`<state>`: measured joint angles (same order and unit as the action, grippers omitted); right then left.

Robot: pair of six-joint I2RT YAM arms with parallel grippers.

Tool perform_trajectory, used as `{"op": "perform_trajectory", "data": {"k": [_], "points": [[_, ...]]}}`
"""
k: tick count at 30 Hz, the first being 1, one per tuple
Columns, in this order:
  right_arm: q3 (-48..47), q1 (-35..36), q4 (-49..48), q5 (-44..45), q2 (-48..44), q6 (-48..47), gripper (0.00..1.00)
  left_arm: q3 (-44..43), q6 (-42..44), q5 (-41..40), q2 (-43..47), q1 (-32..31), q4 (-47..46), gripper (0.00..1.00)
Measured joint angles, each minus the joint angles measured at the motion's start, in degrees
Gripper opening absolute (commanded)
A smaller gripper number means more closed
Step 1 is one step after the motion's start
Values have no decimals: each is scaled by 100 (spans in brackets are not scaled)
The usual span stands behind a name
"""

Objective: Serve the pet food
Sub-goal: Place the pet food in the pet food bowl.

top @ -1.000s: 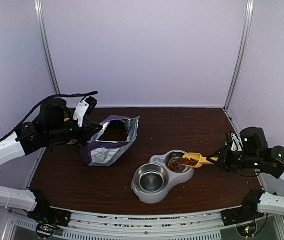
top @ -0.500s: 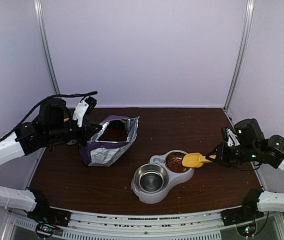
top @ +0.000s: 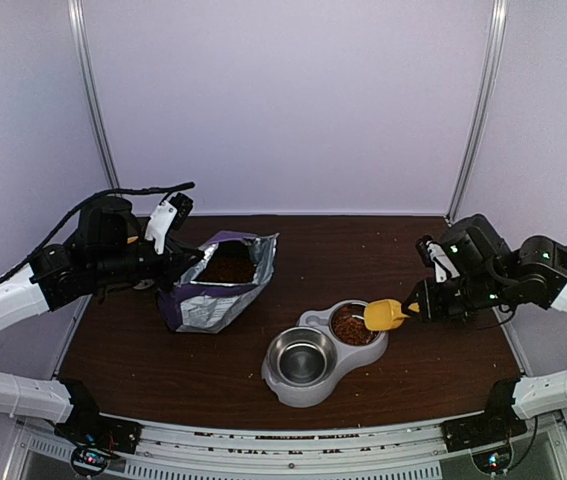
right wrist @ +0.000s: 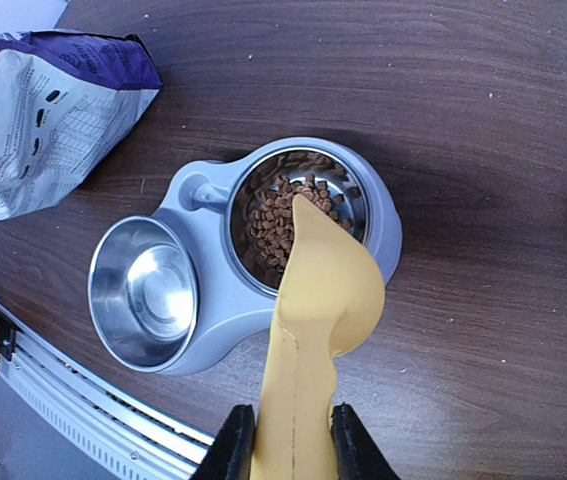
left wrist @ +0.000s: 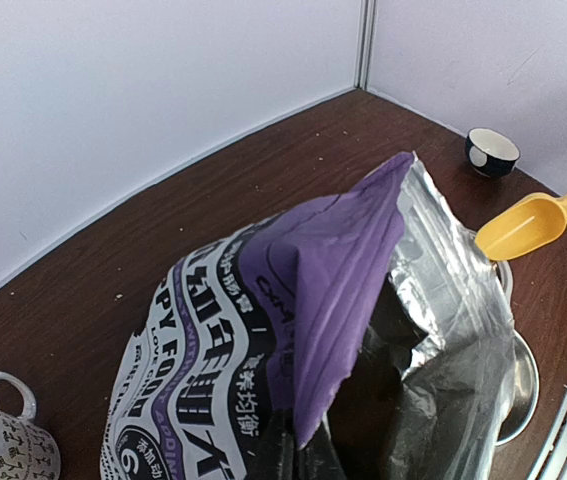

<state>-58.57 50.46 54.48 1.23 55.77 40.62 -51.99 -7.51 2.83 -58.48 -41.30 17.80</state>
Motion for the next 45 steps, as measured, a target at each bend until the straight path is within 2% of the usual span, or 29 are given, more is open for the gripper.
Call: {"op": "perform_trajectory", "data": {"k": [5, 9, 16, 24, 29, 33, 38, 45], "points": [[-31, 219, 184, 557, -13, -109, 0, 0, 2, 31, 20, 0, 2, 0], [17, 247, -129, 658, -535, -210, 0, 0, 33, 186, 42, 0, 24, 0], [-20, 382, -1471, -256, -710, -352, 0, 0, 166, 601, 26, 0, 31, 0], [-1132, 1421, -2223, -699, 483, -776, 0, 0, 214, 774, 20, 4, 31, 0], [-1585, 1683, -2260, -643, 944, -986, 0, 0, 254, 769, 17, 4, 31, 0], [-2092, 1681, -1888, -304, 1370, -1071, 0, 0, 308, 761, 17, 4, 28, 0], [-3296, 1681, -1272, 177, 2524, -1228, 0, 0, 398, 776, -13, 4, 31, 0], [-3897, 1746, -925, 586, 3731, -1370, 0, -13, 496, 890, -92, 2, 31, 0]]}}
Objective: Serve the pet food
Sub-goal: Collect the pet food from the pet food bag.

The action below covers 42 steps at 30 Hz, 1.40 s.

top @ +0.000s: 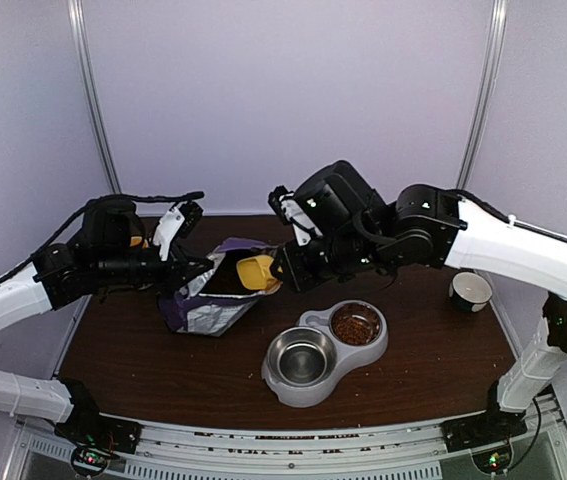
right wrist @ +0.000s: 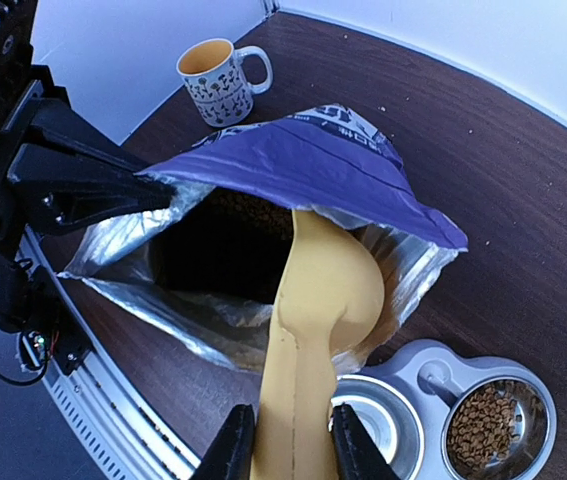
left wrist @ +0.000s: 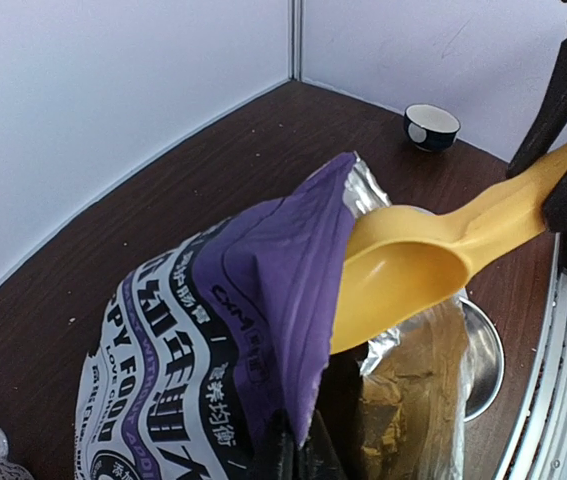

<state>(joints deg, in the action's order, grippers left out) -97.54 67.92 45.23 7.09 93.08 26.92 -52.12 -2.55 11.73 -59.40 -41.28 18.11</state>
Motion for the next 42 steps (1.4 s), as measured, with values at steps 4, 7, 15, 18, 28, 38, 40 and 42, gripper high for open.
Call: {"op": "perform_trajectory", "data": {"k": [4, 7, 15, 18, 28, 38, 40, 42], "points": [[-350, 120, -17, 505, 442, -24, 0, -7, 72, 13, -4, -2, 11, 0], [-710, 179, 0, 857, 844, -20, 0, -9, 136, 4, 0, -2, 35, 0], [-1965, 175, 17, 1753, 2280, -157, 0, -105, 229, -83, -2, -2, 219, 0], [-1991, 131, 42, 1670, 2691, -136, 0, -114, 245, -87, -15, -2, 221, 0], [-1462, -20, -846, 673, 2824, 31, 0, -179, 269, -42, -203, -2, 343, 0], [-1412, -13, -409, 1211, 2437, -153, 0, -192, 273, -31, -197, -2, 317, 0], [-1416, -11, -306, 1488, 2352, -181, 0, -192, 273, -31, -197, -2, 313, 0], [-1427, -31, -264, 1641, 2341, -197, 0, -192, 273, -26, -203, -2, 304, 0]]}}
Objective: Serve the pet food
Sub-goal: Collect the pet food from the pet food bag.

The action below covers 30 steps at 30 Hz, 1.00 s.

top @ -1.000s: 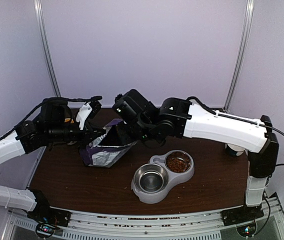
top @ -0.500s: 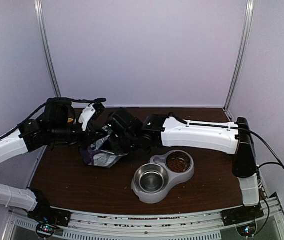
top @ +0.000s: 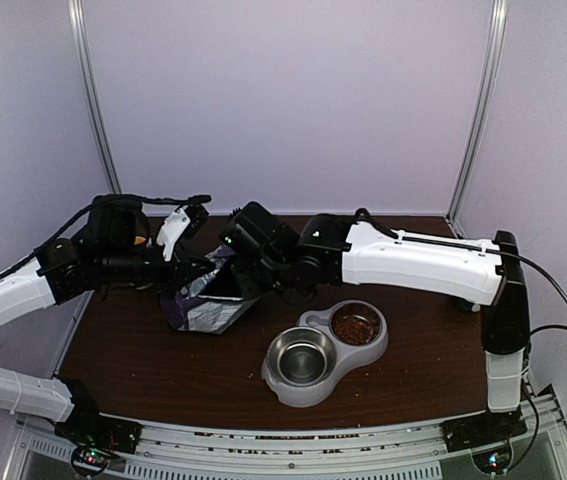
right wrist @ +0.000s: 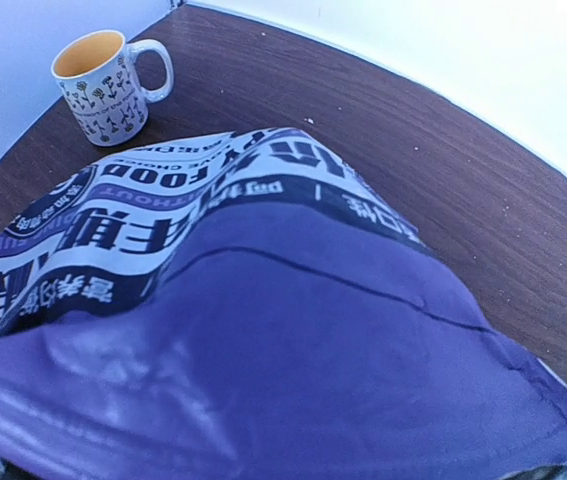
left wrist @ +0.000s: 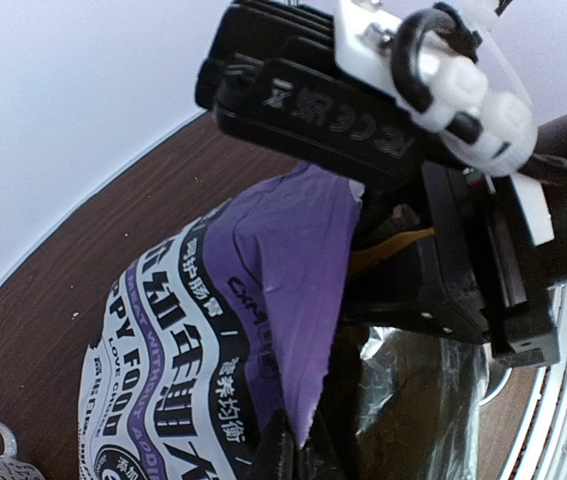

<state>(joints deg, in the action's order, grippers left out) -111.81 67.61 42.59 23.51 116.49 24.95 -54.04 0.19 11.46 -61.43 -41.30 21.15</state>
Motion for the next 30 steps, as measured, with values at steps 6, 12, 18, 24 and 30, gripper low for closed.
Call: {"op": "perform_trajectory", "data": {"k": [6, 12, 18, 24, 30], "points": [[-68, -140, 13, -68, 330, 11, 0, -11, -2, 68, -111, -2, -46, 0], [-223, -243, -216, -953, 505, 116, 0, -96, -2, 105, -289, 0, -7, 0], [-221, -308, -352, -1502, 514, 118, 0, -101, -4, 120, -310, 0, -4, 0], [-48, -455, -704, -2282, 474, 234, 0, -116, -4, 120, -356, 0, 13, 0], [24, -557, -942, -2933, 468, 387, 0, -116, -7, 118, -376, 7, 31, 0]]}}
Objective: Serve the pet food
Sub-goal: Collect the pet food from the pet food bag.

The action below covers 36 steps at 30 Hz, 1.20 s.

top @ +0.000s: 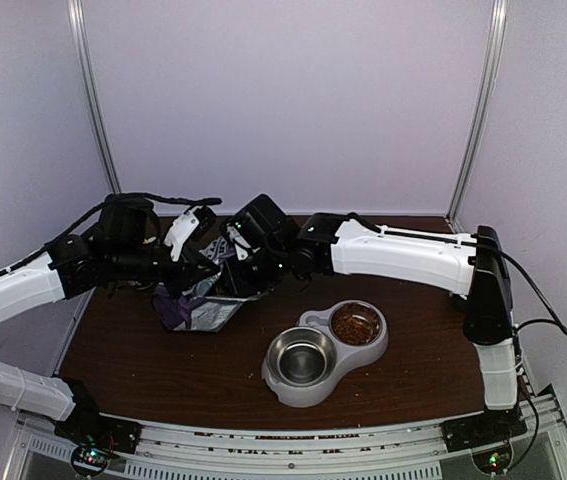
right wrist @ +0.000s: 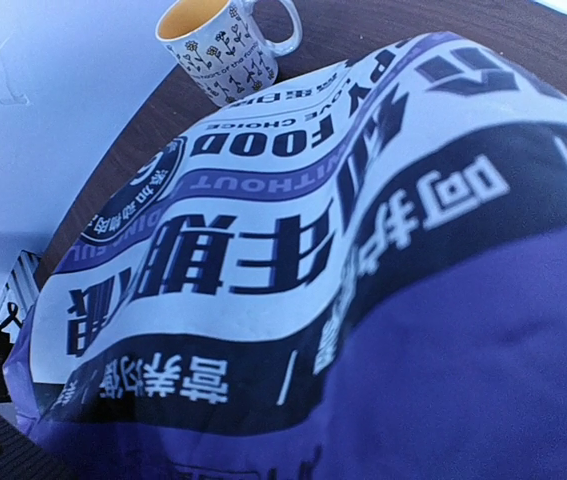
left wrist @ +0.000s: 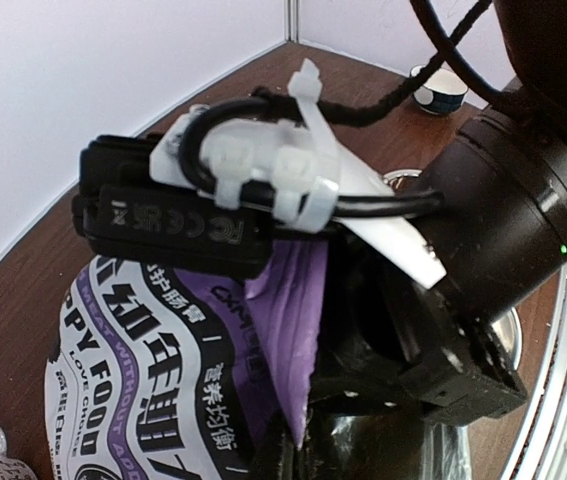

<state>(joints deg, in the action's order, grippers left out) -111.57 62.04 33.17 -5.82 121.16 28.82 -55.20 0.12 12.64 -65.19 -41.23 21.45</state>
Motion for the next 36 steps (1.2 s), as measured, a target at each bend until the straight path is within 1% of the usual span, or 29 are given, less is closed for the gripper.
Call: {"op": "perform_trajectory", "data": {"k": [15, 16, 20, 28, 36], "points": [[350, -68, -385, -1003, -243, 481, 0, 0, -44, 2, 11, 4, 0, 0], [411, -74, -461, -1226, -315, 551, 0, 0, -44, 0, 52, 2, -26, 0], [562, -74, -588, -1379, -472, 634, 0, 0, -44, -42, 66, 2, -42, 0], [1239, -87, -1088, -1716, -1215, 981, 0, 0, -46, -155, 186, 4, -37, 0], [2315, -221, -2000, -1884, -1786, 1547, 0, 2, -55, -221, 236, 2, -37, 0]]}}
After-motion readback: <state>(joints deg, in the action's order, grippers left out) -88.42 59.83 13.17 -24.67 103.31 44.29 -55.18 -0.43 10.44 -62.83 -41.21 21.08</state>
